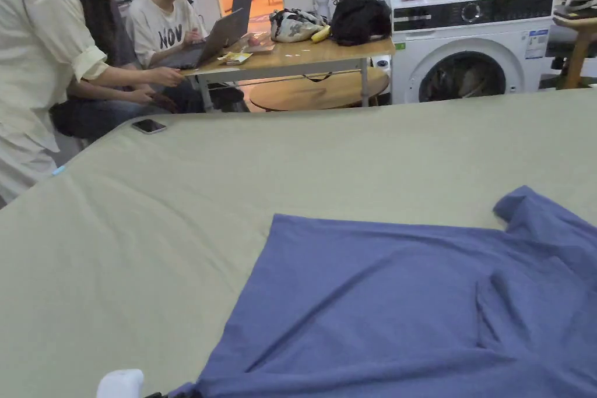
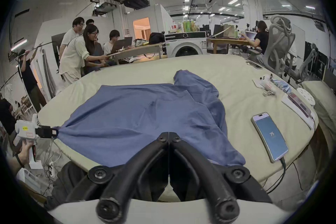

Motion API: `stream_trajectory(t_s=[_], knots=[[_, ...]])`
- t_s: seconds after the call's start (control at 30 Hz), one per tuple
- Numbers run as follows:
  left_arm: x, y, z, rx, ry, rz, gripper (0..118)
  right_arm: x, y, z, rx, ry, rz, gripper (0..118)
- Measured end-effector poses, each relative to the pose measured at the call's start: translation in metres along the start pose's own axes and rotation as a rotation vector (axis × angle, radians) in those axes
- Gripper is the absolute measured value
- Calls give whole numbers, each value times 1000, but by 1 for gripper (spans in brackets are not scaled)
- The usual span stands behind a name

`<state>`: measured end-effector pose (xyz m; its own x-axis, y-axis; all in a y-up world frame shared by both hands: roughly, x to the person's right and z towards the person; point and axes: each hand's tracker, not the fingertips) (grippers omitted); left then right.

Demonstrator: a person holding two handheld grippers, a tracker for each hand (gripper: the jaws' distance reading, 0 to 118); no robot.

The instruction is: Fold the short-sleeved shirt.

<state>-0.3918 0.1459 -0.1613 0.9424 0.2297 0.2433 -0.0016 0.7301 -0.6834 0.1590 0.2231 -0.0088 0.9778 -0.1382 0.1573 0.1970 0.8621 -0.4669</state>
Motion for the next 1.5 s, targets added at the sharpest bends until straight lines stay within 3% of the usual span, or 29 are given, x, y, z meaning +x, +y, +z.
stream_trajectory(t_s=[0.07,0.17,0.2,0.27,0.3,0.37,0.57,0.67,0.73,0.83,0.9,0.93,1.07,1.17,1.27,1.5], knots=[[5,6,-3,-27,-20,-4,5,8,-4,4,1,-41,-23,0],[19,4,-6,-73,34,-127,1,21,-8,8,-7,-127,-50,2],[21,6,-7,-74,37,-151,1,25,-10,7,-11,-163,-50,18],[30,8,-3,-89,36,-141,1,40,-16,4,-28,-189,-81,74],[29,10,-3,-101,34,-133,1,44,-18,3,-25,-187,-105,79],[27,11,-4,-111,20,-101,1,52,-24,-3,-45,-173,-165,79],[31,5,6,-89,11,-47,1,68,-36,-36,-114,-198,-155,78],[32,6,8,-87,14,-46,1,81,-42,-45,-147,-214,-191,75],[33,5,9,-86,14,-43,1,86,-47,-43,-148,-197,-211,63],[32,6,9,-81,8,-24,1,86,-47,-33,-141,-202,-185,54],[34,6,11,-76,7,-13,1,85,-49,-31,-131,-154,-243,15],[33,5,10,-72,8,-10,1,82,-50,-31,-126,-170,-235,4],[38,7,16,-6,33,23,1,73,-44,-23,-99,-179,-193,3],[49,36,32,159,-96,127,1,69,-25,-11,-1,-201,-177,3],[61,87,28,211,-4,-89,0,76,2,-18,36,-188,-232,3],[57,190,-61,142,56,-168,0,100,62,-110,-12,-185,-221,3]])
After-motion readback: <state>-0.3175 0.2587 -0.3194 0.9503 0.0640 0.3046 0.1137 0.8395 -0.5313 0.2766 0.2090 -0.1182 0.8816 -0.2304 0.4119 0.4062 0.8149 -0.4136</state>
